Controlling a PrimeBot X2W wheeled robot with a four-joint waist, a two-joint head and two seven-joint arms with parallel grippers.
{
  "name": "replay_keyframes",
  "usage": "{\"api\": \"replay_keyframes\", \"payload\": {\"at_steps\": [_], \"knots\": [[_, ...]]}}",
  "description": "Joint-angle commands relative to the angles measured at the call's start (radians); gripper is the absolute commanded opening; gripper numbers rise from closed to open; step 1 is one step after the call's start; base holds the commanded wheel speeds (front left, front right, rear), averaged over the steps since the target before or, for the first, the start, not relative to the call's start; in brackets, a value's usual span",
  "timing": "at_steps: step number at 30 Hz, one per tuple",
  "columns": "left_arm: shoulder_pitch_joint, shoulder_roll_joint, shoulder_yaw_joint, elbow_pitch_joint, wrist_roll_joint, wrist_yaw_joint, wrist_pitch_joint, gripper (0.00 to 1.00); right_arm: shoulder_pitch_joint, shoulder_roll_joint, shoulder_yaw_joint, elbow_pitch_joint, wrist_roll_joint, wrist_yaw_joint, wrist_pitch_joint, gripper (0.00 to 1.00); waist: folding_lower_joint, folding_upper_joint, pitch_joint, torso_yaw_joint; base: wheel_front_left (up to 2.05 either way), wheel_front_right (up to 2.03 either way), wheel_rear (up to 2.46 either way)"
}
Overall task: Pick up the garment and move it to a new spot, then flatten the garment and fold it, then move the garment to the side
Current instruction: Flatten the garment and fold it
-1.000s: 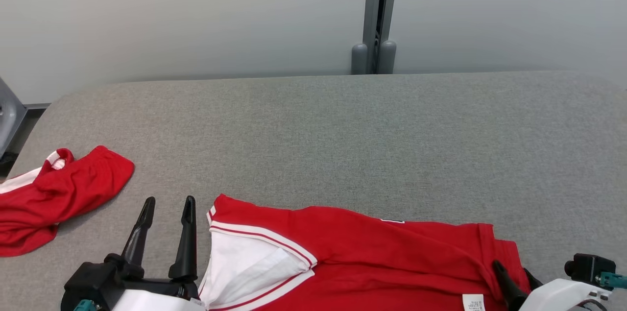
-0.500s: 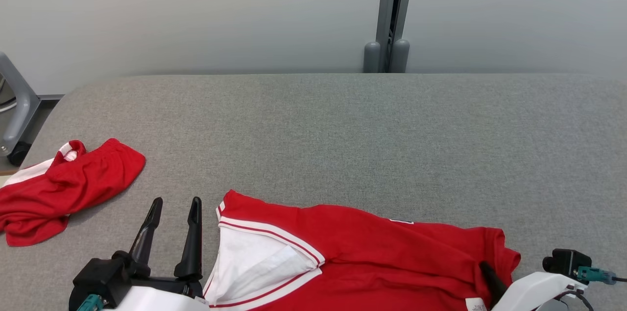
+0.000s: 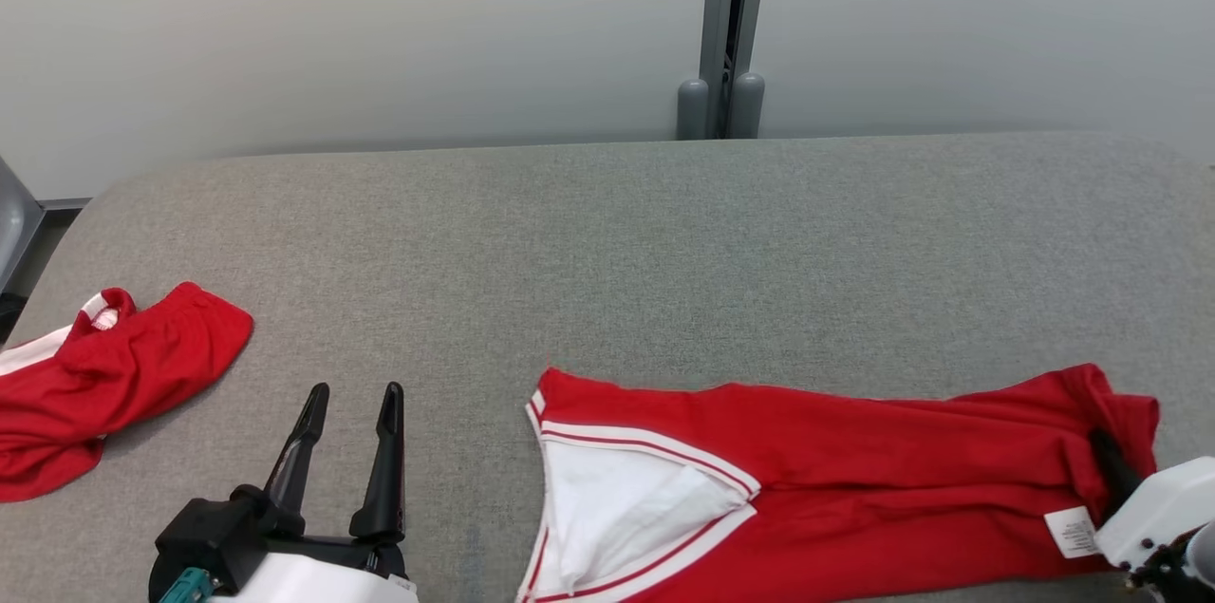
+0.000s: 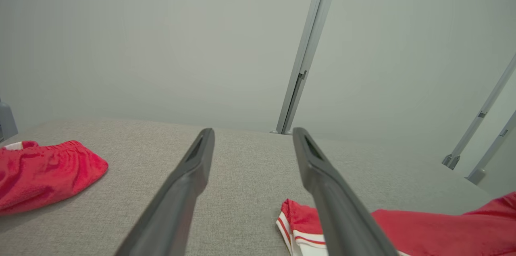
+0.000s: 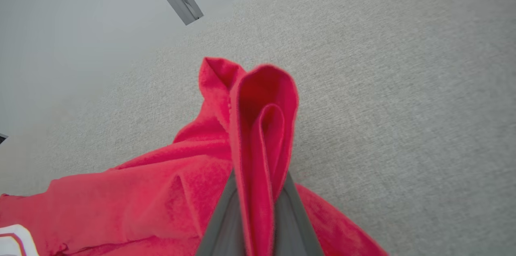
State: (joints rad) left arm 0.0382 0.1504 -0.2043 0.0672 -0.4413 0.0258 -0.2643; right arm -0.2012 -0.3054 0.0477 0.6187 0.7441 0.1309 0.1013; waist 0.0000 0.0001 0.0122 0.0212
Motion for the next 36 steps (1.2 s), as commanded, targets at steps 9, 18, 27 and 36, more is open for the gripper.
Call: {"api": "replay_keyframes", "payload": {"at_steps": [9, 18, 27, 36], "knots": [[-0.012, -0.007, 0.002, 0.023, 0.007, -0.016, 0.000, 1.00, -0.011, 0.046, -0.058, -0.075, 0.001, 0.000, 0.089, 0.00, 0.0000, -0.0001, -0.017, -0.002, 0.00, 0.00, 0.00], [-0.022, -0.014, -0.004, 0.053, 0.001, -0.029, 0.000, 1.00, 0.033, 0.206, -0.115, -0.326, 0.043, 0.000, 0.257, 0.00, 0.0000, -0.0001, -0.030, 0.038, 0.00, 0.00, 0.00], [-0.034, -0.020, -0.021, 0.073, 0.003, -0.038, 0.001, 1.00, 0.056, 0.254, -0.027, -0.429, 0.167, 0.000, 0.341, 0.00, 0.0000, -0.0001, -0.020, 0.130, 0.00, 0.00, 0.00], [-0.053, -0.017, -0.034, 0.090, 0.004, -0.044, 0.002, 1.00, -0.036, 0.252, 0.165, -0.270, 0.272, 0.000, 0.219, 0.00, 0.0000, -0.0001, -0.004, 0.218, 0.00, 0.00, 0.00]]}}
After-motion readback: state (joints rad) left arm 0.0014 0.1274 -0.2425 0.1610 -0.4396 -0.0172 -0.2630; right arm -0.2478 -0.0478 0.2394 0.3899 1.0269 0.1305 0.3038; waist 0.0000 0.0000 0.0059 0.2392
